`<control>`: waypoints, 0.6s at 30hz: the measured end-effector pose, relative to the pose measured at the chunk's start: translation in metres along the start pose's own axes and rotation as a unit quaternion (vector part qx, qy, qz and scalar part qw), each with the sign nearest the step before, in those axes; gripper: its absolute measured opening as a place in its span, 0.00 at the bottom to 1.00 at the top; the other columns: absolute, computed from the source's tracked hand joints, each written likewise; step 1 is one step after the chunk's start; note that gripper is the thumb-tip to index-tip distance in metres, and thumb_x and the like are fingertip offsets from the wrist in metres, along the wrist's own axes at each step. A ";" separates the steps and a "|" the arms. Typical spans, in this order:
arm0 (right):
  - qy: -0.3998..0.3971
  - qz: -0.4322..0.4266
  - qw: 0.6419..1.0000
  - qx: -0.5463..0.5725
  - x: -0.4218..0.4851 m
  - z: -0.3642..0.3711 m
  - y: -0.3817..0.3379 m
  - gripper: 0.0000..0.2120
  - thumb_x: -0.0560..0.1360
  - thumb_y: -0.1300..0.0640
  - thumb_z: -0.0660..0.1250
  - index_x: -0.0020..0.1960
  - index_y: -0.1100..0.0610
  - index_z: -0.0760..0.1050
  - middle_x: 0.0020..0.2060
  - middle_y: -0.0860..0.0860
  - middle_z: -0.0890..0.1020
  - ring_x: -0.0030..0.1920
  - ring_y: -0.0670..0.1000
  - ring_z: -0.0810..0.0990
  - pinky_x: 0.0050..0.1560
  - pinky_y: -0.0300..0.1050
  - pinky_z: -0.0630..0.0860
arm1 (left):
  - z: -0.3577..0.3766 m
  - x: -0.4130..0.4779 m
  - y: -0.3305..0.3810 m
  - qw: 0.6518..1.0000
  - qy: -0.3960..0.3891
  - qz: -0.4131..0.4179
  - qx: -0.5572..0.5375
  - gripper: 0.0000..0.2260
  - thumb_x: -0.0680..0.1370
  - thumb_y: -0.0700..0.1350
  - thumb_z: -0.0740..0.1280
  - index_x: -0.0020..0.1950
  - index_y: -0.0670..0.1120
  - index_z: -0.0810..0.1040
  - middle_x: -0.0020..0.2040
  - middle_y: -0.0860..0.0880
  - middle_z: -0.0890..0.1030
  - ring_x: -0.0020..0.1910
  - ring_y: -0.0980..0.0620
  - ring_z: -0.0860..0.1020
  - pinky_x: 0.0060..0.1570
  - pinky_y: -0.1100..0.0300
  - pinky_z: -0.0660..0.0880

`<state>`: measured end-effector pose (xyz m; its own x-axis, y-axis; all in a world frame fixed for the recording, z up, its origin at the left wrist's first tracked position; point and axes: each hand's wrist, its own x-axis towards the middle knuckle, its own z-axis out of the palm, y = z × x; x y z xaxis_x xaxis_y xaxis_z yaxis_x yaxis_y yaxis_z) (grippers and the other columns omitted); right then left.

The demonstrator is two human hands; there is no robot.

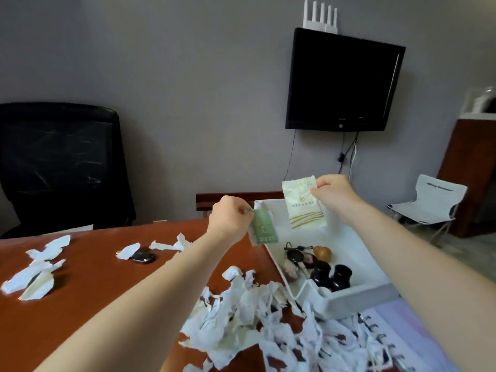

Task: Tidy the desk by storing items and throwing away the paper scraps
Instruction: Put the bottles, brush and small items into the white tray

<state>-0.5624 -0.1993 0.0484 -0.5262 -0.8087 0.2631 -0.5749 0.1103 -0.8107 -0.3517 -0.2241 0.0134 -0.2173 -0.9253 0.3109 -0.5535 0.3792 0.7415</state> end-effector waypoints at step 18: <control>-0.143 0.121 0.971 -0.151 0.043 0.046 0.061 0.10 0.75 0.68 0.61 0.54 0.67 0.76 0.29 0.56 0.75 0.26 0.50 0.69 0.31 0.41 0.68 | 0.075 0.044 -0.004 0.972 -0.088 0.047 0.212 0.17 0.73 0.27 0.55 0.58 0.39 0.69 0.54 0.39 0.75 0.52 0.39 0.75 0.46 0.51 0.72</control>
<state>-0.5916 -0.2537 -0.0139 -0.4974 -0.8609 -0.1072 -0.6372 0.4464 -0.6282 -0.4197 -0.2672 -0.0200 -0.3959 -0.8887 0.2314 -0.7982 0.4576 0.3918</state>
